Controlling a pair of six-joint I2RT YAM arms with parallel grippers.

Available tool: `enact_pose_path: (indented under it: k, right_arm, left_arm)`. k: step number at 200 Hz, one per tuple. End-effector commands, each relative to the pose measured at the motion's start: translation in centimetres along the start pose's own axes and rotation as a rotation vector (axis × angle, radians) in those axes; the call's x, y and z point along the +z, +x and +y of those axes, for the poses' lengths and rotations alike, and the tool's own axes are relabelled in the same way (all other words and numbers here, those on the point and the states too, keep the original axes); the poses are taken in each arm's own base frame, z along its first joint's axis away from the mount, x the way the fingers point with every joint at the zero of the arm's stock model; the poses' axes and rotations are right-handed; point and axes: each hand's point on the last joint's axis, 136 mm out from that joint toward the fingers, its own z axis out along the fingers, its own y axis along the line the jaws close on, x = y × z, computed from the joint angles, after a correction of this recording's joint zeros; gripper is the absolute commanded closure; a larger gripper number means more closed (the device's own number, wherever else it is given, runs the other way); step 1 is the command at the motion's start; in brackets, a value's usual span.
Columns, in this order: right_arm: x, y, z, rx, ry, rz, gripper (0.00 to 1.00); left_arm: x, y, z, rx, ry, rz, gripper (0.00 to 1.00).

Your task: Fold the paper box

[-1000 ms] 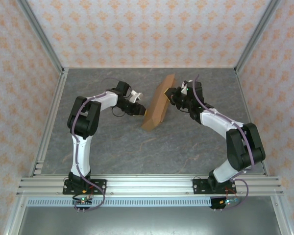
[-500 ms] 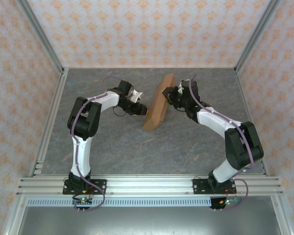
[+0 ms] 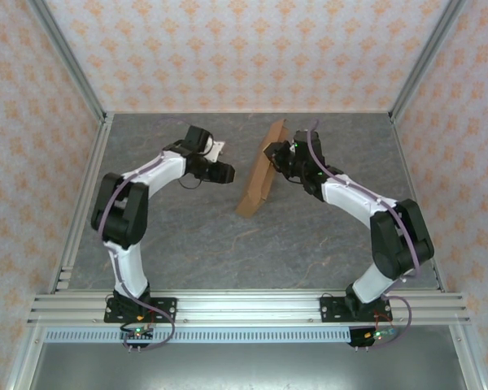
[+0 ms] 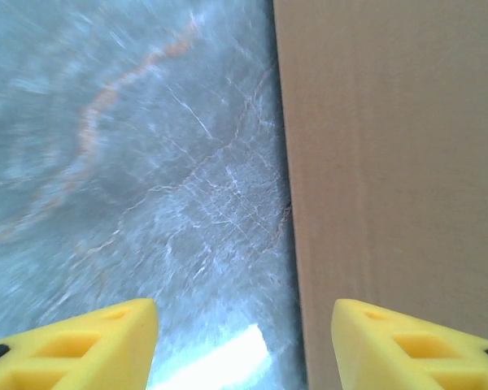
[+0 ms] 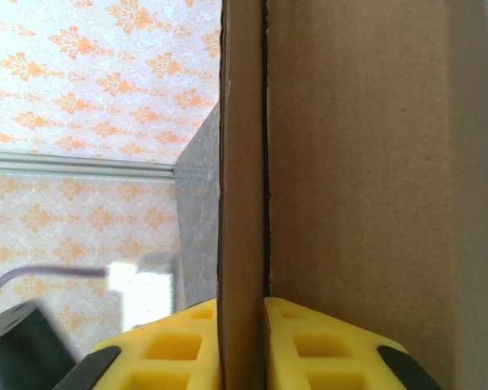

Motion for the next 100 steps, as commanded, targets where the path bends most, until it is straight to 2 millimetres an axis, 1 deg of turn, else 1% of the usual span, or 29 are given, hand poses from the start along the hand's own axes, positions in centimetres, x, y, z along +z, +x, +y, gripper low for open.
enact_pose_path:
  k: [1,12,24,38,46,61,76,87,100]
  right_arm:
    - [0.6,-0.1,-0.1,0.001,0.03,-0.015,0.81]
    - [0.8,-0.1,0.1,-0.002,0.032,-0.015,0.81]
    - [1.0,0.0,0.5,-0.007,0.026,-0.012,0.8]
    - [1.3,0.1,0.7,-0.01,0.024,-0.007,0.8]
    - [1.4,0.1,0.7,-0.008,0.024,-0.004,0.8]
    - [1.7,0.1,0.8,-0.005,0.02,0.0,0.81]
    - [2.0,0.3,0.7,0.004,0.012,0.007,0.82]
    - [2.2,0.2,0.7,0.011,0.006,0.008,0.82]
    - [2.5,0.3,0.8,0.024,-0.006,0.012,0.84]
  left_arm:
    - [-5.4,-2.8,-0.9,-0.014,-0.074,-0.208,0.4]
    - [-7.2,-2.4,-2.0,-0.007,-0.076,-0.261,0.4]
    - [-9.3,-1.9,-3.8,0.039,-0.088,-0.313,0.39]
    - [-11.2,-1.3,-5.7,0.113,-0.12,-0.364,0.37]
    - [-11.9,-1.0,-6.9,0.152,-0.123,-0.391,0.37]
    - [-12.8,-0.6,-8.9,0.202,-0.101,-0.427,0.37]
    - [-13.1,-0.2,-10.6,0.254,-0.074,-0.441,0.4]
    - [-13.2,-0.1,-11.9,0.292,-0.062,-0.45,0.42]
    - [-12.8,0.3,-13.3,0.356,-0.059,-0.44,0.42]
